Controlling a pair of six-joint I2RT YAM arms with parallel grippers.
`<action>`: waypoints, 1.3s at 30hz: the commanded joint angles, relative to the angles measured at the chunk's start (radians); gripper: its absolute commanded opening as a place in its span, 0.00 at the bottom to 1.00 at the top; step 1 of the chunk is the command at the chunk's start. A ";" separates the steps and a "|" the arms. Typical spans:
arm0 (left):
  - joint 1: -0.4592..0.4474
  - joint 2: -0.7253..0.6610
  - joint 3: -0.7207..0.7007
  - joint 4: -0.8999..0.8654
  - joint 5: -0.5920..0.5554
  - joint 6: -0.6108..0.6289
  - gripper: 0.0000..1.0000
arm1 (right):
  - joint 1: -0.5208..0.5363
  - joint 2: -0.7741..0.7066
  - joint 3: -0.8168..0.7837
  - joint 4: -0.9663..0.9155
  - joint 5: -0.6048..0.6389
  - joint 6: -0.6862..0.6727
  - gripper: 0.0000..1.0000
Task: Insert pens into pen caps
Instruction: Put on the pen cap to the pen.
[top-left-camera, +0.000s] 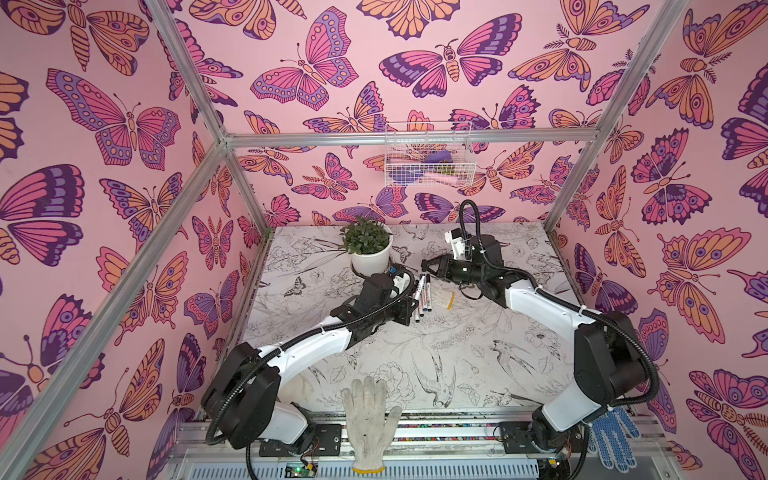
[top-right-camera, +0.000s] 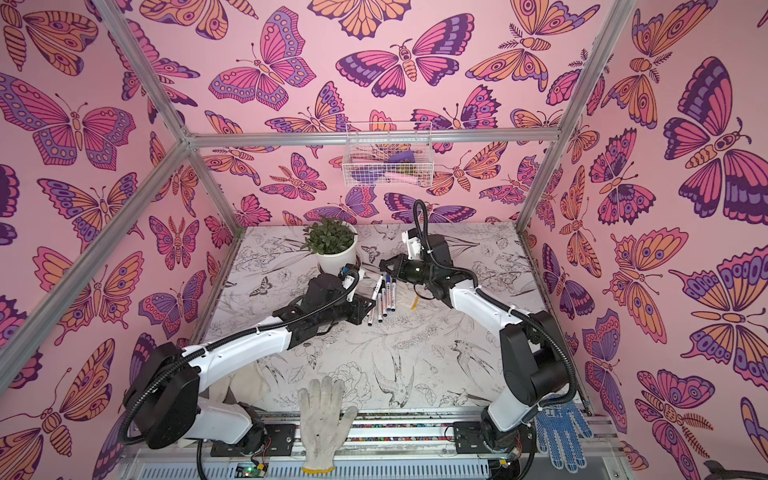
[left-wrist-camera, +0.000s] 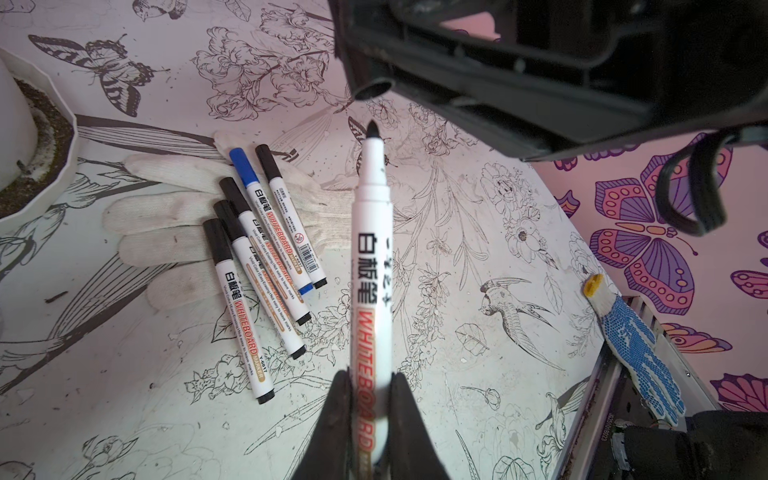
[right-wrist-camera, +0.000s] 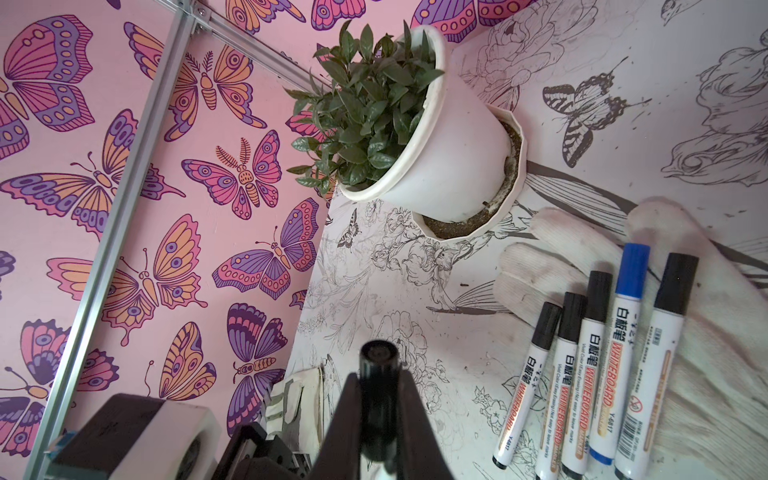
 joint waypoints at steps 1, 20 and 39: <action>-0.003 -0.005 0.007 0.017 -0.003 -0.003 0.00 | 0.003 -0.006 0.003 -0.007 -0.008 -0.018 0.00; -0.004 0.011 0.021 0.019 -0.011 -0.009 0.00 | 0.005 -0.034 -0.025 -0.052 -0.023 -0.042 0.00; 0.007 0.128 0.158 0.203 -0.023 -0.243 0.00 | 0.054 -0.127 -0.105 0.101 0.048 0.091 0.00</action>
